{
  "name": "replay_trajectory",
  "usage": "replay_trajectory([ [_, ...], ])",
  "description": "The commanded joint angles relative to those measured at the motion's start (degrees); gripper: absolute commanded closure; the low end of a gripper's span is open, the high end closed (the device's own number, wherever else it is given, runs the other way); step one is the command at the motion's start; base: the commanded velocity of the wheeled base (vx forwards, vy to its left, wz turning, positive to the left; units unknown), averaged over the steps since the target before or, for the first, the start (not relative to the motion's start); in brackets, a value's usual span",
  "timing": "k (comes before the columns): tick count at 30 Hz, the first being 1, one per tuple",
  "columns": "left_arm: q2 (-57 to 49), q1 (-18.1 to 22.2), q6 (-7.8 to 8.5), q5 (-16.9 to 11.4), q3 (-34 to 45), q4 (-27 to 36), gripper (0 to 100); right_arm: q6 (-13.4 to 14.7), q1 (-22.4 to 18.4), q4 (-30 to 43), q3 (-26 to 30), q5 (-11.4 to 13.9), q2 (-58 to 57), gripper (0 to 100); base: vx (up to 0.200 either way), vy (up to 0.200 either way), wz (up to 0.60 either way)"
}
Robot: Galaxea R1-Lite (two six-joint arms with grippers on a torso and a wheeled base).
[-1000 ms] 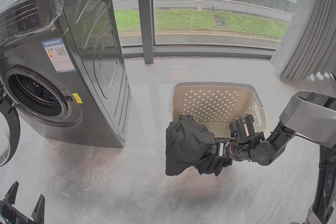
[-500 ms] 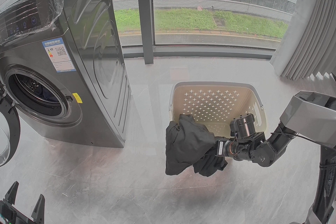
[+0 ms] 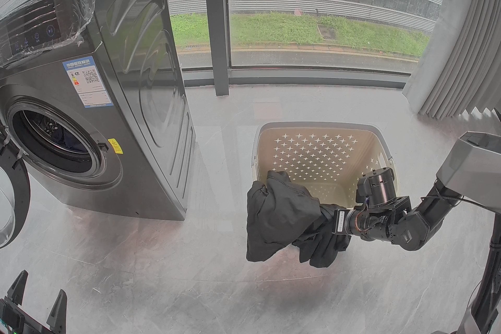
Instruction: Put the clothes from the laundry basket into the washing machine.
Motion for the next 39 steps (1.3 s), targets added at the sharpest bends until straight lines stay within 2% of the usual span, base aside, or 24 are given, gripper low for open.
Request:
replay_trajectory([
  [1,-0.8,0.0,-0.04,0.0,1.0,0.0,0,0.0,0.1,-0.2,0.1,0.0,0.4,100,0.0,0.0,0.0],
  [2,-0.8,0.0,0.05,0.1,1.0,0.0,0,0.0,0.2,-0.2,-0.2,0.0,0.7,0,0.0,0.0,0.0],
  [8,-0.8,0.0,-0.04,0.1,1.0,0.0,0,-1.9,0.2,-0.5,-1.4,-0.1,2.7,0,0.0,0.0,0.0],
  [19,-0.8,0.0,-0.04,0.1,1.0,0.0,0,-2.4,-0.5,-0.6,-6.5,-0.1,7.3,0,0.0,0.0,0.0],
  [22,-0.8,0.0,-0.04,0.1,1.0,-0.1,0,-2.5,-0.5,-0.6,-7.9,-1.0,7.9,0,0.0,0.0,0.0],
  [23,-0.8,0.0,-0.04,0.1,1.0,-0.1,0,-2.5,-0.5,-0.6,-7.9,-1.0,7.9,100,0.0,0.0,0.0],
  [39,-0.8,0.0,-0.04,0.2,1.0,0.0,0,-1.9,0.7,-1.9,-5.6,-1.2,5.1,100,0.0,0.0,0.0],
])
